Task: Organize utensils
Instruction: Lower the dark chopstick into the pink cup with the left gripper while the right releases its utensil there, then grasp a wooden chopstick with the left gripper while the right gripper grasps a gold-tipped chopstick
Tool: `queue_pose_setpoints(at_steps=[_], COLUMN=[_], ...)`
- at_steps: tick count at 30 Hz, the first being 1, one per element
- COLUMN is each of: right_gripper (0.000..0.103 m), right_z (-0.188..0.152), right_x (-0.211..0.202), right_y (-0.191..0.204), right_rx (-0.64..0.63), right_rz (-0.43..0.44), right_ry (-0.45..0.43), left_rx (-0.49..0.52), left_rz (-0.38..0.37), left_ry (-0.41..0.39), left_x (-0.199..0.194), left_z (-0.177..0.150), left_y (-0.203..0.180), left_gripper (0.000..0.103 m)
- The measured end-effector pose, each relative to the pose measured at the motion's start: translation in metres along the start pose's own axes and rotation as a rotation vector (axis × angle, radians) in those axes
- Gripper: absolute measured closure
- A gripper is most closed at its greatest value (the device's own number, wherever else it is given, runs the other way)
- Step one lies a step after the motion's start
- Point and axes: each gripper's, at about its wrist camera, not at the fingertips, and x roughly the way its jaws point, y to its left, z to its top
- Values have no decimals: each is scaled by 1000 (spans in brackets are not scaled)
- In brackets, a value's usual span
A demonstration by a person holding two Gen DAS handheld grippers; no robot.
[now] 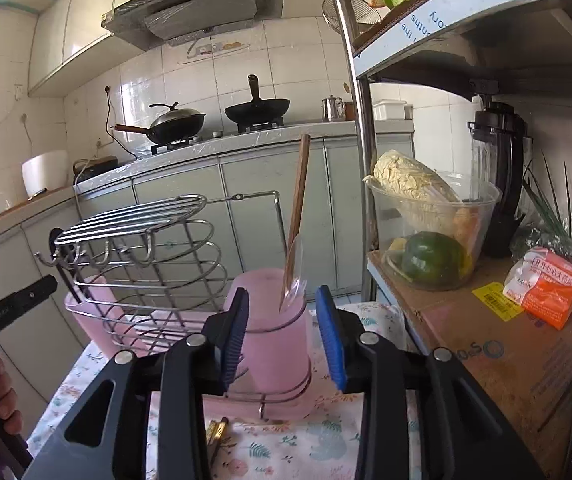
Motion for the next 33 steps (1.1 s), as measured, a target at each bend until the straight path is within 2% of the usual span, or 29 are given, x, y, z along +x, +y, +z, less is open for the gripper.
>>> queue_pose_setpoints(at_steps=[5, 12, 16, 18, 25, 33], right_gripper=[68, 68, 68, 73, 83, 83], right_z=[-15, -51, -71, -78, -93, -100], right_x=[-6, -1, 8, 14, 24, 35], right_y=[0, 1, 0, -1, -9, -21], right_rx=[26, 70, 103, 123, 174, 237], right_rz=[52, 122, 154, 189, 228, 278], right_ry=[99, 278, 394, 451, 522, 576], left_rx=[23, 62, 81, 77, 70, 81], left_rz=[-43, -129, -146, -155, -121, -60], left_ry=[91, 321, 427, 492, 681, 798], left_x=[-9, -4, 8, 18, 67, 112], left_z=[-15, -52, -71, -80, -96, -109], left_y=[-5, -17, -26, -31, -41, -55], left_gripper=[68, 68, 69, 78, 85, 86])
